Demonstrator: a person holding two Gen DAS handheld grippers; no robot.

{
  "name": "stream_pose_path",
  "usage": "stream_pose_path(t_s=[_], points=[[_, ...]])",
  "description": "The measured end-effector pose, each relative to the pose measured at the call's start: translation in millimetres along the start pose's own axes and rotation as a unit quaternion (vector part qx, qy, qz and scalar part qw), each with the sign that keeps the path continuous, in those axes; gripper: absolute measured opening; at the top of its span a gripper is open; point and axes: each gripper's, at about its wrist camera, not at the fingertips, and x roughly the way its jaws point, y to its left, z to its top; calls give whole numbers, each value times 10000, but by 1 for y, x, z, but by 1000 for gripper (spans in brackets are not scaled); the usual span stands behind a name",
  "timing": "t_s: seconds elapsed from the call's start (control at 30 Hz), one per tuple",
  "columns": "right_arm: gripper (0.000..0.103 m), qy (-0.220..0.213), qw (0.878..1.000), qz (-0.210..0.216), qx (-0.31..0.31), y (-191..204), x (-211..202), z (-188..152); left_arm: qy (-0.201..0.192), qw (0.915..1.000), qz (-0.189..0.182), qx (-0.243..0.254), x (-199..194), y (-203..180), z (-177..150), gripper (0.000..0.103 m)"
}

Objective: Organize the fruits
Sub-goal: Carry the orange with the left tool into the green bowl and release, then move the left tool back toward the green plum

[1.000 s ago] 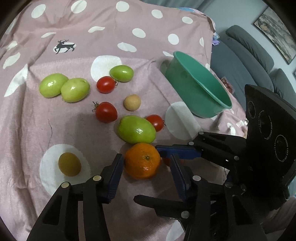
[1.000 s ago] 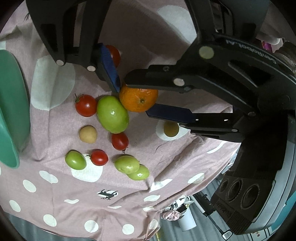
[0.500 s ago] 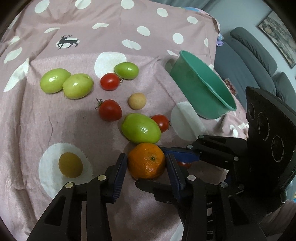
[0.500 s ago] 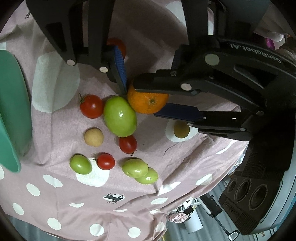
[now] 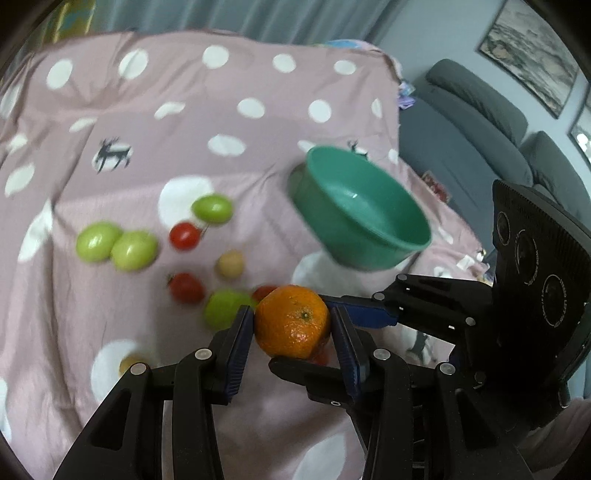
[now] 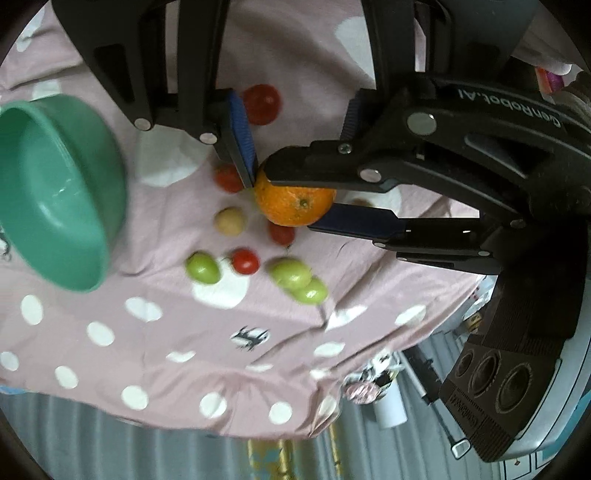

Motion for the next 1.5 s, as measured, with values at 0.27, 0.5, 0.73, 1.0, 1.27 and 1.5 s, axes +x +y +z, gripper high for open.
stream_pose_path(t_s=[0.27, 0.5, 0.73, 1.0, 1.27, 1.5], points=[[43, -382, 9978, -493, 237, -41, -31, 3, -81, 9987, -161, 478, 25, -38, 41, 43], [43, -587, 9929, -870, 563, -84, -50, -1, -49, 9963, -499, 692, 61, -66, 71, 43], [43, -588, 9890, -1071, 834, -118, -47, -9, 104, 9949, -681, 734, 92, -78, 84, 43], [46, -488, 9873, -1053, 1088, -139, -33, -12, 288, 9949, -664, 700, 115, -81, 88, 43], [56, -435, 9853, -1253, 1073, -135, -29, -17, 215, 9959, -457, 757, 107, -80, 86, 49], [69, -619, 9832, -1447, 922, -121, -47, -15, -114, 9975, -211, 671, 81, -73, 85, 78]])
